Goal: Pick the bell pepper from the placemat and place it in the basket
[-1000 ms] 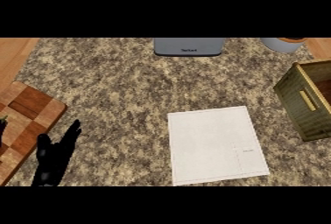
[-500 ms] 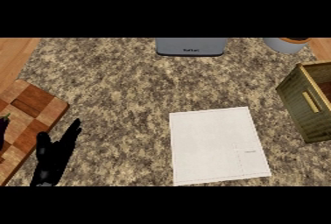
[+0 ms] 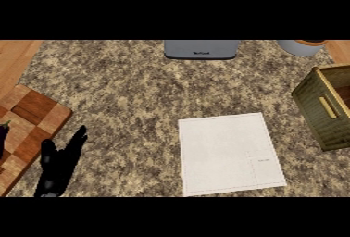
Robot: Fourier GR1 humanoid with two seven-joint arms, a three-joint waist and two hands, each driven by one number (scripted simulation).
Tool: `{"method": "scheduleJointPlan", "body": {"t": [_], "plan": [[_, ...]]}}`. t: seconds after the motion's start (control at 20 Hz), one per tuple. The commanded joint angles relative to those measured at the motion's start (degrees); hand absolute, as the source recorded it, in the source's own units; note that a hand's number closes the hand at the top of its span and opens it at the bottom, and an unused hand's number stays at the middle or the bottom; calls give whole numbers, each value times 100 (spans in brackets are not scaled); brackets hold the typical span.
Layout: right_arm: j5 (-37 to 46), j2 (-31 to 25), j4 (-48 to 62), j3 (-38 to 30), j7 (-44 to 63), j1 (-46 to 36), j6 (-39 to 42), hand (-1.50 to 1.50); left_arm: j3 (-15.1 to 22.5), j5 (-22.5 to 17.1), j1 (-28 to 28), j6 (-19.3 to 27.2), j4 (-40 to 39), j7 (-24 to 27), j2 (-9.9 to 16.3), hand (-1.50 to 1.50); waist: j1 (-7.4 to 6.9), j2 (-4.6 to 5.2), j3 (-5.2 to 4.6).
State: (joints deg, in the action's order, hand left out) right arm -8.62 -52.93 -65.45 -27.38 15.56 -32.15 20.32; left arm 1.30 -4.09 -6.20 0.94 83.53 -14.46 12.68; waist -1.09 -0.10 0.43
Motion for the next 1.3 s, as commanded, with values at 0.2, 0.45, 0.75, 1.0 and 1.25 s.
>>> {"method": "scheduleJointPlan", "body": {"t": [0.2,0.45,0.75,1.0,1.25], "plan": [[1226,-455,897,208,-946,283,-603,150,39,36,77,39,-246,-337,-136,0,48,56,-38],[1655,-663,1502,571,-2053,231,-267,-150,-69,-3,177,-79,-520,-177,-125,0,35,52,-40],[1841,-932,2713,488,-2595,-707,-362,-150,59,223,109,36,-223,-350,-186,0,-34,53,-38],[1527,-1225,3418,40,-2753,-897,-111,-150,-133,-19,-134,-231,-53,-220,-54,0,-42,48,-35],[1365,-1493,3737,-229,-2562,-867,-84,-150,50,240,-407,-35,-113,8,-299,0,10,34,-38]]}}
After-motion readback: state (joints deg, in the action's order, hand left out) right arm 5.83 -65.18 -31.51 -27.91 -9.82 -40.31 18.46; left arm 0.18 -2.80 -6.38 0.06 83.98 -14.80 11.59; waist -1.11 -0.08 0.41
